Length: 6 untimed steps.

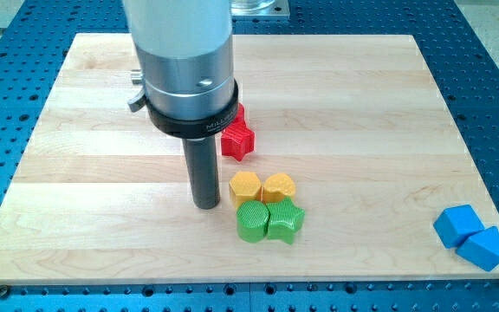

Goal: Separate the hexagon from the heart

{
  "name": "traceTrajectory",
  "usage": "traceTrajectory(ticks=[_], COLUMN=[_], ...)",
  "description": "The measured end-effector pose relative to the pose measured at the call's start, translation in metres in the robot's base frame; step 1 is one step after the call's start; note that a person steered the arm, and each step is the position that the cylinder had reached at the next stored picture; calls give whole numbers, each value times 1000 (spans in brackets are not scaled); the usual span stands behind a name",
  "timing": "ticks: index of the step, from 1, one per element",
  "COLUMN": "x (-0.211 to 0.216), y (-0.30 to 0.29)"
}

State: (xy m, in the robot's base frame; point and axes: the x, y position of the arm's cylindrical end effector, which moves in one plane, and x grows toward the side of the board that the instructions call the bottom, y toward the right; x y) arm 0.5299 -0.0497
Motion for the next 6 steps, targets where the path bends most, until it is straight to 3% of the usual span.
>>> traceTrajectory(ticks=[1,5,6], x=[0,-26,-28], y=[0,193,198])
